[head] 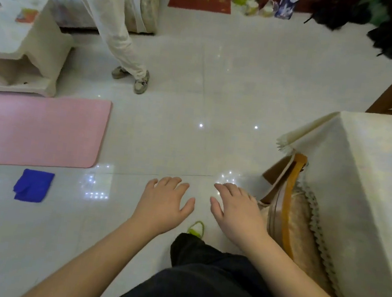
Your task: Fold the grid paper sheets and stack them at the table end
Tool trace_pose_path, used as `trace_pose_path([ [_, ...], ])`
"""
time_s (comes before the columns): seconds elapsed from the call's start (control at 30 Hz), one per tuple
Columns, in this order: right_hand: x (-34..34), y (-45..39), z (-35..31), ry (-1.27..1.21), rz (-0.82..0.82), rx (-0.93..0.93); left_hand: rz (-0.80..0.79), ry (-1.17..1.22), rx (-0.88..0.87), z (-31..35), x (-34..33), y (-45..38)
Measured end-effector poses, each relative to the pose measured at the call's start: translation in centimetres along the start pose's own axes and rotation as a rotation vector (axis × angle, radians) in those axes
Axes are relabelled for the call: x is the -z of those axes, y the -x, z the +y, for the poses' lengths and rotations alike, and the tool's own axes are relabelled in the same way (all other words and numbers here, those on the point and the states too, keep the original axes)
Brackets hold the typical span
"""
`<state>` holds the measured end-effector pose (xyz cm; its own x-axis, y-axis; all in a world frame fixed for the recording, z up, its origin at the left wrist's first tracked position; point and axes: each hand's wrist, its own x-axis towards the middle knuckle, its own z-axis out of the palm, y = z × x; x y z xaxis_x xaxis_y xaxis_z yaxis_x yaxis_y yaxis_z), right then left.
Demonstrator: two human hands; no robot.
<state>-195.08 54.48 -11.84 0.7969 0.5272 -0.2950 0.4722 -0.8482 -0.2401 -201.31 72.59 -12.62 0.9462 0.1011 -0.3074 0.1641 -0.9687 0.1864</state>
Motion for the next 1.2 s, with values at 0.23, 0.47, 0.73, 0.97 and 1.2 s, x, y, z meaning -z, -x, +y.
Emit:
trace_pose_path([
  [0.23, 4.6, -8.3, 3.3, -0.061, 0.031, -0.082, 0.024, -0.083, -0.075, 0.3, 6.0, -11.1],
  [0.47, 8.4, -15.8, 6.7, -0.042, 0.098, -0.162, 0.001, -0.119, -0.168, 1.4, 10.3, -21.5],
  [0.73, 12.8, -27.0, 10.4, -0.030, 0.103, -0.288, -0.044, -0.126, -0.367, 0.9, 14.4, -35.2],
  [0.97, 17.8, -35.1, 12.4, -0.090, 0.130, -0.475, -0.085, -0.119, -0.570, 1.6, 19.2, -47.4],
  [1.2, 21.9, -40.2, 19.0, -0.127, 0.124, -0.596, -0.069, -0.163, -0.710, 6.1, 22.7, -57.5],
])
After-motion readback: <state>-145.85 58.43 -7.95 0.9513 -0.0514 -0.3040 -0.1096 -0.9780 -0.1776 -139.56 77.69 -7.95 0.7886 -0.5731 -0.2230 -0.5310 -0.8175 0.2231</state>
